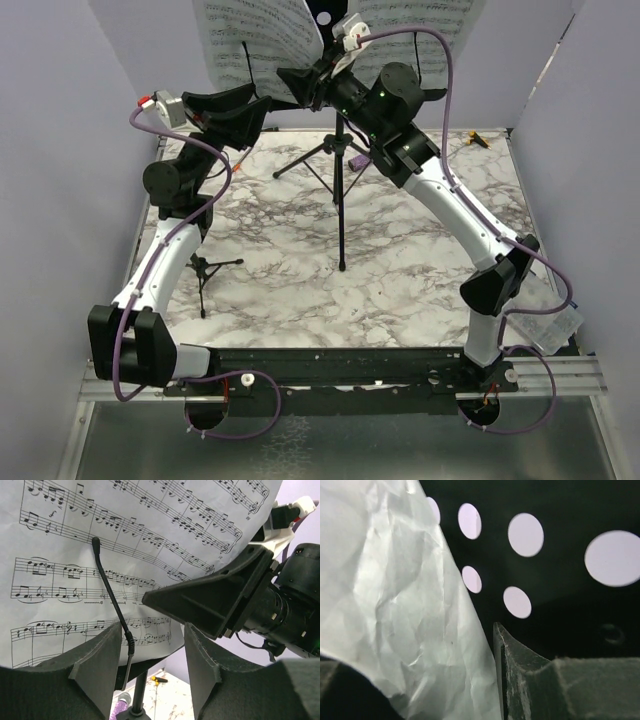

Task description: Set up the instrument practice props

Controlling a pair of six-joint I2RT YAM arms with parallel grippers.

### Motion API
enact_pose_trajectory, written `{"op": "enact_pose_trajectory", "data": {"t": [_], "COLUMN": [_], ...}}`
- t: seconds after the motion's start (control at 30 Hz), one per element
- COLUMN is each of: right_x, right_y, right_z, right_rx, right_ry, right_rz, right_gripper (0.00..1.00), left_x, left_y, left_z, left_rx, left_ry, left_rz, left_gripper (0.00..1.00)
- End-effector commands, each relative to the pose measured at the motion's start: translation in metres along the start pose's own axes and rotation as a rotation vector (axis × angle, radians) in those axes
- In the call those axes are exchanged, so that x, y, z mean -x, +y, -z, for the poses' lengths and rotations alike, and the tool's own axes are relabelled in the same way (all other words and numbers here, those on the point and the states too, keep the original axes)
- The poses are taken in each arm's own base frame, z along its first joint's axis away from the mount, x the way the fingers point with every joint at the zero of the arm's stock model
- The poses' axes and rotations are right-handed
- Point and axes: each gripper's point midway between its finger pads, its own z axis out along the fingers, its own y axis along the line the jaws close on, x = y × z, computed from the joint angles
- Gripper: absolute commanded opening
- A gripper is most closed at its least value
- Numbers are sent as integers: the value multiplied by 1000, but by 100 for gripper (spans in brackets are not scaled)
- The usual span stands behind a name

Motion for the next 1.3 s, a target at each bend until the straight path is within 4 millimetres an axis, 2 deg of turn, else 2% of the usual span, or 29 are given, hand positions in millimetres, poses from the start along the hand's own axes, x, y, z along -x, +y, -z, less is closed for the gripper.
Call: {"op": "enact_pose_trajectory", "data": {"t": [0.0,0.17,0.43,0.53,0.63,0.73,0.87,0.97,1.07,1.27], "right_x": [31,33,41,43,46,49,45,46,52,59], "right_y": [-12,-22,-36,-37,-38,-38,-39,-39,-35,-31], "right_z": [16,26,43,42,39,36,34,37,43,53], "right_rx": [-81,-147,-253,-254,-255,-251,-255,-258,-246,-236], "right_ry": [-51,-56,-88,-92,-92,-95,-80,-82,-88,-82], "right_rz": [22,18,6,13,19,21,19,19,12,5], "right_gripper": [41,40,27,24,17,15,16,23,31,40], "left_x": [16,15,12,10,10,10,10,9,5,-1], "left_y": [-8,-6,-4,-3,-3,-4,-6,-7,-10,-11], "left_z": [1,3,7,7,6,6,8,11,16,27], "left_rx": [7,26,41,43,45,40,39,42,38,55], "left_ry": [-33,-29,-14,-6,-4,-2,2,8,22,44], "left_rz": [-42,-48,-53,-48,-41,-37,-43,-42,-36,-38], "left_gripper": [54,54,52,49,47,47,48,50,54,67]}}
